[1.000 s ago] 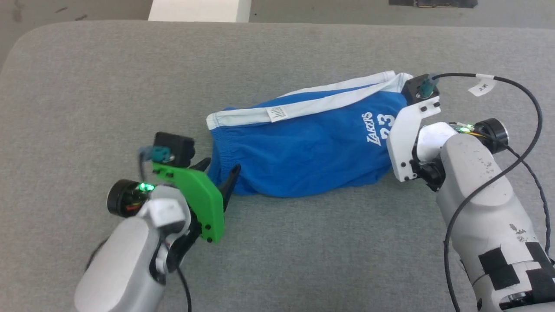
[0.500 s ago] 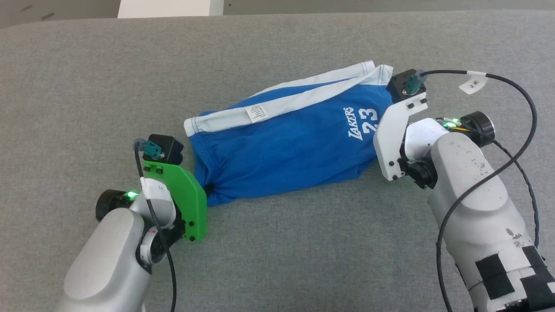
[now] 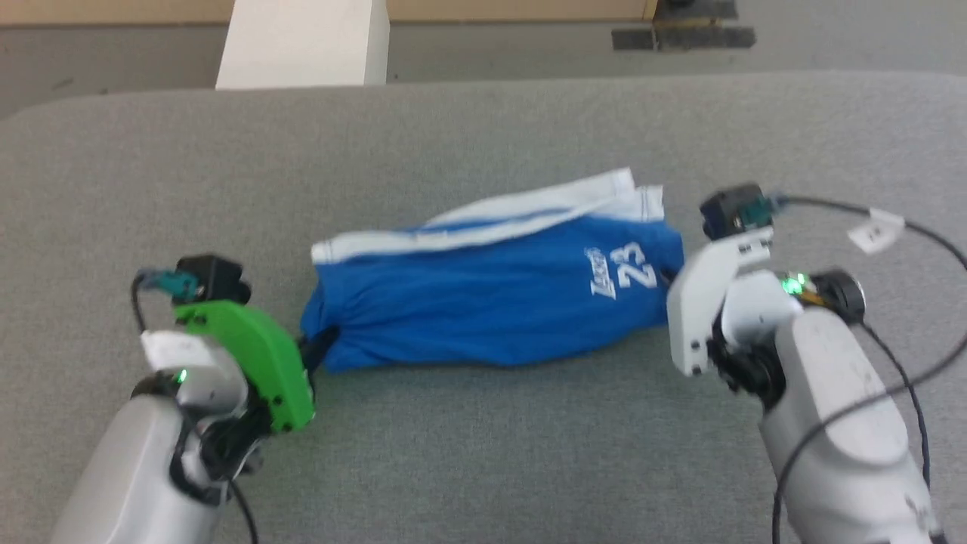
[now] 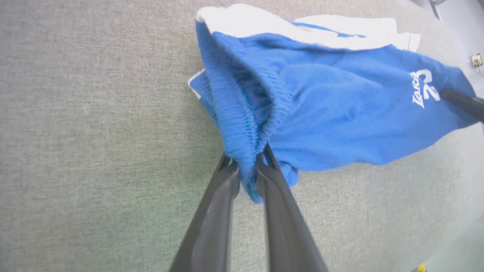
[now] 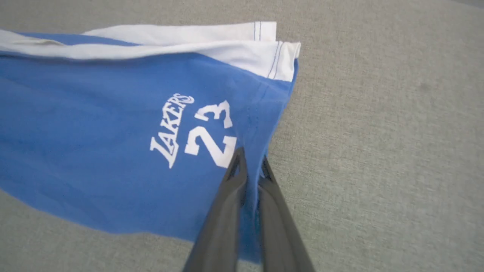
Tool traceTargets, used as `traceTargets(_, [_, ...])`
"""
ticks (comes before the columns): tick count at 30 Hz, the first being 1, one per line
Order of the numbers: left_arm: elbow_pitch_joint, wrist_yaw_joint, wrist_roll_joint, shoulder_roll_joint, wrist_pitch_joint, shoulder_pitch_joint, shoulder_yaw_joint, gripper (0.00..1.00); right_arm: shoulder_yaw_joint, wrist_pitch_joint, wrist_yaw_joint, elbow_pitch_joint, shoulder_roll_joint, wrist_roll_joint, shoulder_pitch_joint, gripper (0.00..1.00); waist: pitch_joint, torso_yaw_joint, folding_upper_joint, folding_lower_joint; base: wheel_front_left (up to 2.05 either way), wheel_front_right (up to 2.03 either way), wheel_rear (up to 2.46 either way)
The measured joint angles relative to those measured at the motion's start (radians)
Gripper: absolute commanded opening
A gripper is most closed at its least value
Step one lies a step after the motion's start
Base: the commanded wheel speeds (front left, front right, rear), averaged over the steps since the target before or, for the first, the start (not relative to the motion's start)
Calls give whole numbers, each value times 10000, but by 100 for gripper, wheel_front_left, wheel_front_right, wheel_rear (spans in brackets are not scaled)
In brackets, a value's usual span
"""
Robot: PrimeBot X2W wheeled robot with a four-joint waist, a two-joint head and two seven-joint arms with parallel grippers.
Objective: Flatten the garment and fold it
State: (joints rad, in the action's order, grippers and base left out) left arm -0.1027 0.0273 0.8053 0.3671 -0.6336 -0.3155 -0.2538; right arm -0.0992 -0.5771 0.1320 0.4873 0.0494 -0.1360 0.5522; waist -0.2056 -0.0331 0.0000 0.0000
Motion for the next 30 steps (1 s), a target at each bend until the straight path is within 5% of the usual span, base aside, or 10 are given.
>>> traceTargets(8, [1411,709,508,391,-648,2250,245,0,729,-903,2,-3032,-10,-596,-3152,0,682,203,0,-1,0,0,0])
traceTargets(14, [1670,1154,706,470,-922,3396,297,0,907,-1419,4,-4098,-25,-1120,-4954,0,801,210,0,-1,0,0,0])
traceTargets(15, [1687,1164,748,447,-878,3455,337,22,917,-1417,4,-4151,-27,-1191,-5096,0,812,199,0,-1,0,0,0])
traceTargets(16, [1718,1164,811,424,-853,3483,380,71,941,-1383,4,-4222,-27,-1266,-5227,0,826,181,0,0,0,0,0])
traceTargets(17, [1751,1162,894,397,-794,3498,422,100,963,-1287,4,-4293,-23,-1289,-5314,25,844,163,0,0,0,0,0])
traceTargets(18, [1789,1160,976,339,-677,3498,493,100,986,-1174,4,-4345,-17,-1358,-5359,100,866,144,0,-1,0,0,0])
traceTargets(23, [2146,1127,1018,167,330,3450,1175,100,1381,-861,2,-4786,-10,-1609,-5366,100,1030,68,0,-1,0,0,0])
traceTargets(30, [1906,334,-838,332,4096,3194,1860,100,2324,-1241,2,-5091,6,-1124,-4934,100,1082,92,0,-1,0,0,0])
